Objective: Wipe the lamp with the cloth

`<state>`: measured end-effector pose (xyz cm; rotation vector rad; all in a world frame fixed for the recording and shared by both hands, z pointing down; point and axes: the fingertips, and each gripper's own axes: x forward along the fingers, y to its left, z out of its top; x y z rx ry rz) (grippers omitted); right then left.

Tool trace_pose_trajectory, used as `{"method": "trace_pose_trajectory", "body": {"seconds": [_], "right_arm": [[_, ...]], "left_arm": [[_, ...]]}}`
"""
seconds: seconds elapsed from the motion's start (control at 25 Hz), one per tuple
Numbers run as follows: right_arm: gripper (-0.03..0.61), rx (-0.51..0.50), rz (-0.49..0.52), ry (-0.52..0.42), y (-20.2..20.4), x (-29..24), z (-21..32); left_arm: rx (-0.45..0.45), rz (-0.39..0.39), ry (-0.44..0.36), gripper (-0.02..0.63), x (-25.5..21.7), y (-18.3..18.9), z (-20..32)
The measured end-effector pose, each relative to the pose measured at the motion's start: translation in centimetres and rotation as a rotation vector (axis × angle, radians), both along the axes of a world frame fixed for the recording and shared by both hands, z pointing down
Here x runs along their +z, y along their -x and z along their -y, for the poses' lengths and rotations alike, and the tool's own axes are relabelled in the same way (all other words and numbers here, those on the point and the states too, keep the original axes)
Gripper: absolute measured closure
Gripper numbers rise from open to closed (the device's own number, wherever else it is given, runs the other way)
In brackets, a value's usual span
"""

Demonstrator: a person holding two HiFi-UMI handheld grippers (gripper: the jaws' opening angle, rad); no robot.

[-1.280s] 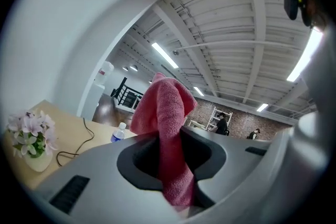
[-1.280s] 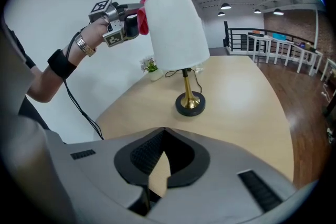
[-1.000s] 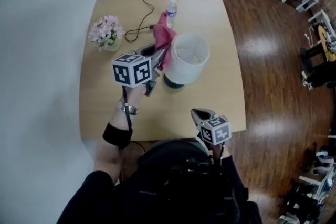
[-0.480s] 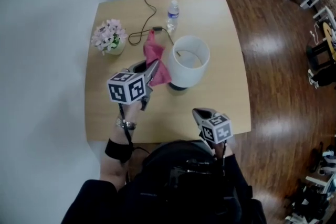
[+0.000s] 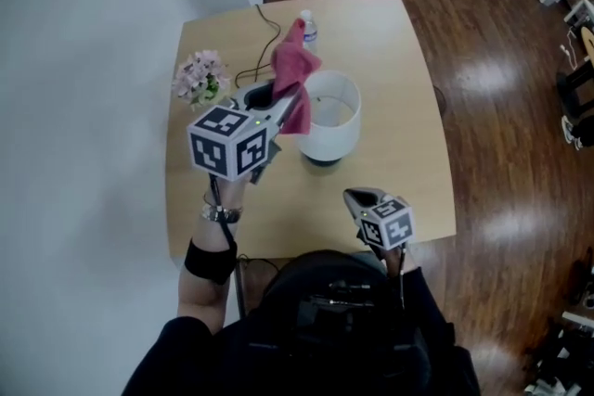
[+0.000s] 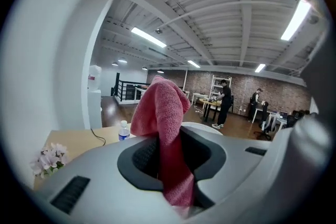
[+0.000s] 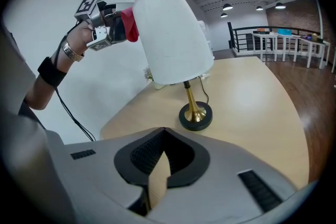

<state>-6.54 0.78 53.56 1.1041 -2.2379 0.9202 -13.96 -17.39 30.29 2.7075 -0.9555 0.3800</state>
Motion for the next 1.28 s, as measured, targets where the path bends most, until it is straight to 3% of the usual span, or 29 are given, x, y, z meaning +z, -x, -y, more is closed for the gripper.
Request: {"method": "trace_pose_trajectory", "body": {"seconds": [0.4, 0.92, 1.08, 1.28], "right_arm": [[0.574, 0.026, 0.038, 0.015, -2.4, 0.7, 0.5], [0.574, 0.071, 0.063, 0.019, -5.3, 0.9, 0.9], [0.574, 0.082, 0.068, 0.015, -5.7, 1.7, 0.1], [0.574, 0.091, 0.074, 0.018, -6.2, 1.3, 0.5]], "left_arm": [[0.123, 0.255, -0.058, 0.518, 0.1, -4.9, 4.2], [0.353, 0.409, -0.129, 0.518, -0.7, -13.1, 2.2], [0.446, 0.489, -0.141, 0.518, 0.5, -13.8, -1.2], [0.480, 0.486, -0.133, 0.518, 0.1, -13.6, -2.7]]}}
